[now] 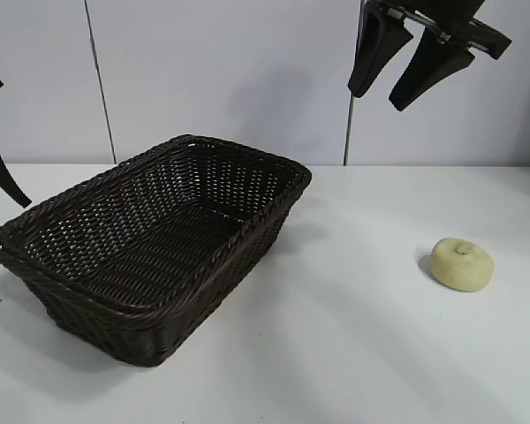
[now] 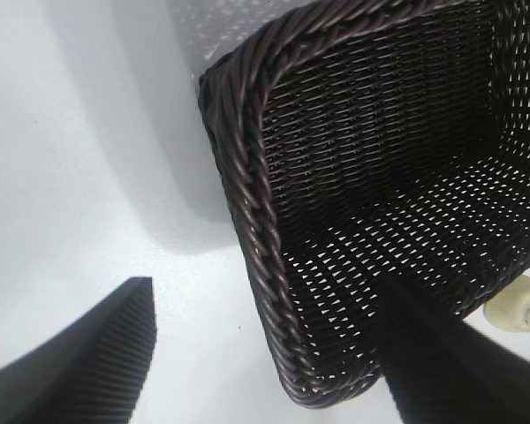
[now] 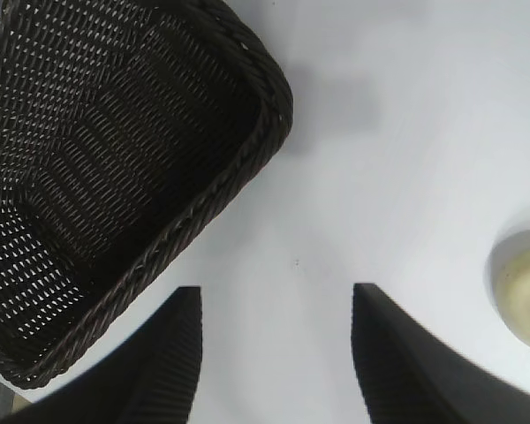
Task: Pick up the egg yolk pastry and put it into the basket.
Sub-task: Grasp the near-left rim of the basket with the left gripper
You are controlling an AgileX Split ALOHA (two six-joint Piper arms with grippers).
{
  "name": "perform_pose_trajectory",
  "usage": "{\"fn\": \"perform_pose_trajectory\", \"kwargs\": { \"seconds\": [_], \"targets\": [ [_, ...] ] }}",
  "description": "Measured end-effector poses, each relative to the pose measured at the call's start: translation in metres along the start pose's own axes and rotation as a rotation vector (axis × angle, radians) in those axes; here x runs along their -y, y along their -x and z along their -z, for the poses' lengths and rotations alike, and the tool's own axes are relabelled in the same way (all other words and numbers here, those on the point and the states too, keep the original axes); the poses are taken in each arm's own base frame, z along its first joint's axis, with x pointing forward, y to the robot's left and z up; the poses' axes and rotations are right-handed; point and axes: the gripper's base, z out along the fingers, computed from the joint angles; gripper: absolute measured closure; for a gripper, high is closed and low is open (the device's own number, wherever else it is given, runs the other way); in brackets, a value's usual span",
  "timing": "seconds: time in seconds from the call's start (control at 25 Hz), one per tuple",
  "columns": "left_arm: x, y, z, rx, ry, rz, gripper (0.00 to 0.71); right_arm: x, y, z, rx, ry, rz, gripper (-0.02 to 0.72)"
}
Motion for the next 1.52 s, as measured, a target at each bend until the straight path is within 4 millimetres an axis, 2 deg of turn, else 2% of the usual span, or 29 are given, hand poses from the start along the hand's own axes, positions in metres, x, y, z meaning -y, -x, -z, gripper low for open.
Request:
{"fn": "perform_pose_trajectory", "kwargs": {
  "seconds": [0.8,1.08,1.52],
  "targets": [
    [0.002,0.001,-0.003,0.015,-0.01,0.032,0.203,0.0,0.001,0.0,0.008,-0.001,0.0,0.323],
    [0.004,-0.009,-0.04,-0.049,0.069,-0.004,0.203,0.0,0.001,0.0,0.009,-0.001,0.0,0.323],
    [-0.007,0.0,-0.092,-0.031,0.153,0.063,0.203,0.0,0.001,0.0,0.009,-0.001,0.0,0.323]
  ]
}}
